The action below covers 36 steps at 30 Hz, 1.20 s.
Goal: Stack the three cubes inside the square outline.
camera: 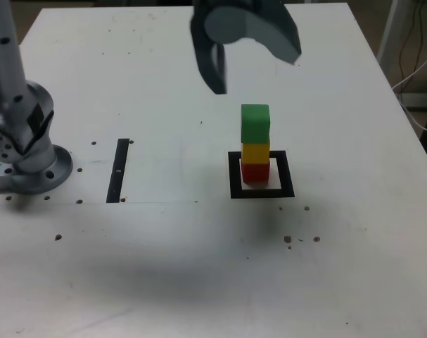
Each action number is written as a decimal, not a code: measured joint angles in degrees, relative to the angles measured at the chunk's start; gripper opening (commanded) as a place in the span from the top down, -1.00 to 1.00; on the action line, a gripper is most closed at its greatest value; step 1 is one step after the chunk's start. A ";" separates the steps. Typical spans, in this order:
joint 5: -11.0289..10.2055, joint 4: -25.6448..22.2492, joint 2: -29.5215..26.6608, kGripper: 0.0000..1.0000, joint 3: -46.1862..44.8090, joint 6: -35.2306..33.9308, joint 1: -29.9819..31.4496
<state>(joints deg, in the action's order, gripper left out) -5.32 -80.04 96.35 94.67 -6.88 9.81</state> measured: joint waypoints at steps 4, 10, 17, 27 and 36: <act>0.41 0.95 -3.30 -0.99 -2.99 -0.12 0.02; 2.09 4.03 -10.55 -0.99 -11.79 -0.13 -0.26; 4.01 9.94 -16.96 -0.99 -25.27 -0.13 -1.19; 3.40 12.45 -18.53 -0.99 -39.50 -0.13 -1.19; 6.78 18.55 -18.80 -0.99 -46.81 -0.14 -1.19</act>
<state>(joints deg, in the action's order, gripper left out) 1.46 -61.49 77.56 47.86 -7.02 8.62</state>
